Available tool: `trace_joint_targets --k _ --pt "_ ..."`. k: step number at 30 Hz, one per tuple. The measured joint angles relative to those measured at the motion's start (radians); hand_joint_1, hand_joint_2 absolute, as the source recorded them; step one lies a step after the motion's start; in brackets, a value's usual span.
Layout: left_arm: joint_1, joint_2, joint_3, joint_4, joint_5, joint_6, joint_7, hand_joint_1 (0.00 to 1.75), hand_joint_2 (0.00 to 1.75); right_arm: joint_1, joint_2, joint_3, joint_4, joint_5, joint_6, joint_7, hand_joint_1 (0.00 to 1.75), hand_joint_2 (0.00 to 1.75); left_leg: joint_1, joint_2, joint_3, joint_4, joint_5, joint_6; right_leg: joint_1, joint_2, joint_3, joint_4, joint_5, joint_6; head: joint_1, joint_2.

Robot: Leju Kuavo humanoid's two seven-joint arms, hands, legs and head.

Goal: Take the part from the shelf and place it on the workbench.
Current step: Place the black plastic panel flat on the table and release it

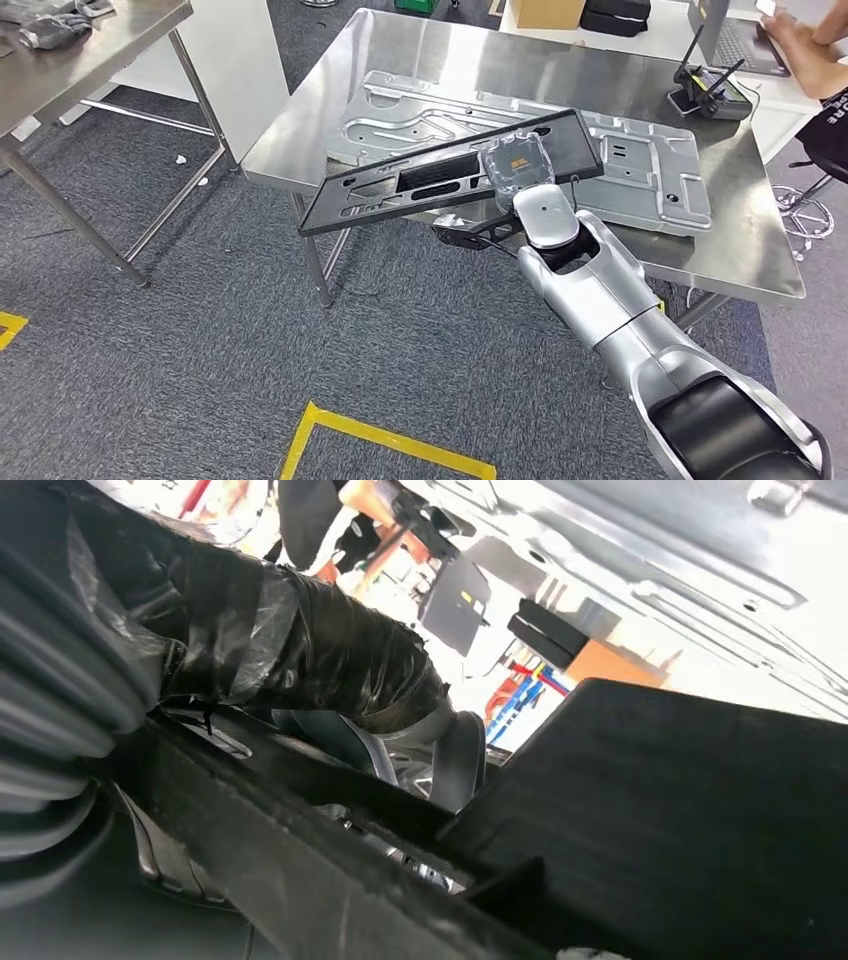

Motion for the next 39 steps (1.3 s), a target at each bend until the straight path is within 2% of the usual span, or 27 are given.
trace_joint_targets --k 2,3,4,5,7,9,10,12,13,14,15,17,18,19,21,27,31,37,39 --pt "0.002 -0.005 0.000 0.000 -0.002 0.000 0.002 0.00 1.75 -0.002 -0.001 0.001 0.004 0.000 0.000 0.000 1.75 1.75 -0.002 -0.002 0.025 -0.003 -0.021 -0.003 0.025 0.004 0.030 -0.142 0.124 -0.030 0.000 0.000" --pt "0.001 -0.008 0.000 0.001 -0.002 0.000 0.002 0.00 1.75 -0.003 -0.001 0.001 0.006 0.000 0.000 0.000 1.75 1.75 -0.002 -0.003 0.034 -0.007 -0.030 -0.007 0.035 0.007 0.045 -0.191 0.171 -0.042 0.000 0.000" --pt "0.000 -0.010 0.000 0.001 -0.003 0.000 0.003 0.00 1.75 -0.004 -0.002 0.002 0.007 0.000 0.000 0.000 1.75 1.75 -0.003 -0.004 0.044 -0.012 -0.034 -0.010 0.041 0.009 0.056 -0.221 0.200 -0.052 0.000 0.000" --pt "-0.001 -0.011 0.000 0.001 -0.004 0.000 0.003 0.00 1.75 -0.005 -0.002 0.002 0.007 0.000 0.000 0.000 1.75 1.75 -0.005 -0.004 0.053 -0.016 -0.031 -0.015 0.042 0.011 0.067 -0.232 0.201 -0.059 0.000 0.000" --pt "-0.002 -0.010 0.000 0.000 -0.004 0.000 0.004 0.00 1.75 -0.005 -0.001 0.002 0.007 0.000 0.000 0.000 1.75 1.75 -0.007 -0.002 0.050 0.010 -0.013 -0.024 0.033 0.006 0.103 -0.258 0.194 -0.070 0.000 0.000" --pt "-0.003 -0.008 0.000 0.000 -0.004 -0.001 0.006 0.00 1.75 -0.007 0.001 0.002 0.008 0.000 0.000 0.000 1.75 1.75 -0.004 0.000 0.002 0.099 -0.002 -0.034 0.024 0.004 0.140 -0.279 0.183 -0.075 -0.001 0.000" --pt "-0.003 -0.007 0.000 0.000 -0.004 -0.001 0.006 0.00 1.75 -0.008 0.001 0.003 0.009 0.000 -0.001 0.000 1.75 1.75 -0.001 0.001 -0.033 0.153 -0.018 -0.039 0.023 0.004 0.153 -0.283 0.174 -0.075 -0.001 0.000" --pt "-0.003 -0.006 0.000 0.000 -0.004 -0.001 0.007 0.00 1.75 -0.008 0.002 0.004 0.010 0.000 -0.001 0.000 1.75 1.75 0.009 0.002 -0.100 0.222 -0.089 -0.054 0.018 0.005 0.176 -0.281 0.151 -0.069 -0.001 0.000" --pt "-0.003 -0.005 0.000 0.000 -0.004 -0.001 0.007 0.00 1.75 -0.008 0.003 0.005 0.011 0.000 -0.002 0.000 1.75 1.75 0.014 0.004 -0.120 0.224 -0.119 -0.061 0.014 0.007 0.188 -0.278 0.138 -0.063 -0.001 0.000" --pt "-0.002 -0.004 0.000 0.000 -0.003 -0.001 0.007 0.00 1.75 -0.007 0.003 0.007 0.012 0.000 -0.002 -0.001 1.75 1.75 0.019 0.005 -0.129 0.202 -0.125 -0.069 0.011 0.009 0.201 -0.272 0.123 -0.056 -0.001 0.000" --pt "-0.001 -0.003 0.000 0.000 -0.003 -0.001 0.007 0.00 1.75 -0.006 0.003 0.008 0.013 0.000 -0.002 -0.001 1.75 1.75 0.025 0.006 -0.129 0.156 -0.097 -0.077 0.006 0.010 0.213 -0.263 0.107 -0.049 -0.001 0.000" --pt "0.003 -0.002 0.001 0.000 -0.001 -0.001 0.006 0.00 1.75 -0.006 0.002 0.010 0.014 0.000 -0.003 0.000 1.75 1.75 0.033 0.011 -0.123 0.052 0.022 -0.088 -0.001 0.011 0.228 -0.238 0.073 -0.033 -0.001 0.000" --pt "0.004 -0.002 0.001 0.000 0.000 -0.001 0.003 0.00 1.75 -0.007 0.002 0.011 0.015 0.000 -0.004 0.001 1.75 1.75 0.032 0.013 -0.122 0.022 0.071 -0.084 -0.003 0.012 0.227 -0.225 0.058 -0.024 -0.001 0.000" --pt "0.004 -0.002 0.001 0.000 0.002 -0.001 -0.001 0.00 1.75 -0.008 0.002 0.011 0.016 0.000 -0.006 0.001 1.75 1.75 0.028 0.015 -0.124 0.010 0.100 -0.076 -0.004 0.013 0.223 -0.216 0.048 -0.017 -0.001 0.000" --pt "0.002 -0.002 0.002 0.000 0.004 -0.001 -0.010 0.00 1.75 -0.010 0.001 0.011 0.016 0.000 -0.008 0.002 1.75 1.75 0.022 0.014 -0.126 0.011 0.106 -0.060 -0.005 0.013 0.216 -0.211 0.042 -0.013 -0.001 0.000" --pt "0.001 0.000 0.004 0.000 0.005 -0.008 -0.036 0.00 1.75 -0.012 -0.012 0.011 0.016 0.000 -0.012 0.010 1.75 1.75 0.021 0.004 -0.125 0.004 0.100 -0.052 -0.006 0.009 0.220 -0.218 0.047 -0.015 -0.001 0.000" --pt "0.000 0.001 0.005 0.000 0.005 -0.012 -0.040 0.00 1.75 -0.012 -0.018 0.011 0.016 0.001 -0.012 0.011 1.75 1.75 0.018 0.004 -0.126 0.004 0.096 -0.046 -0.006 0.005 0.229 -0.234 0.037 -0.018 -0.002 0.000" --pt "-0.001 0.003 0.006 0.000 0.006 -0.018 -0.038 0.00 1.75 -0.011 -0.030 0.009 0.013 0.001 -0.014 0.014 1.75 1.75 0.017 0.006 -0.122 0.004 0.097 -0.042 -0.007 0.004 0.231 -0.238 0.037 -0.003 -0.002 0.000" --pt "-0.001 0.004 0.007 0.000 0.007 -0.017 -0.038 0.00 1.75 -0.011 -0.040 0.006 0.012 0.000 -0.015 0.017 1.75 1.75 0.017 0.006 -0.121 0.004 0.098 -0.041 -0.007 0.004 0.231 -0.237 0.038 -0.001 -0.001 0.000"
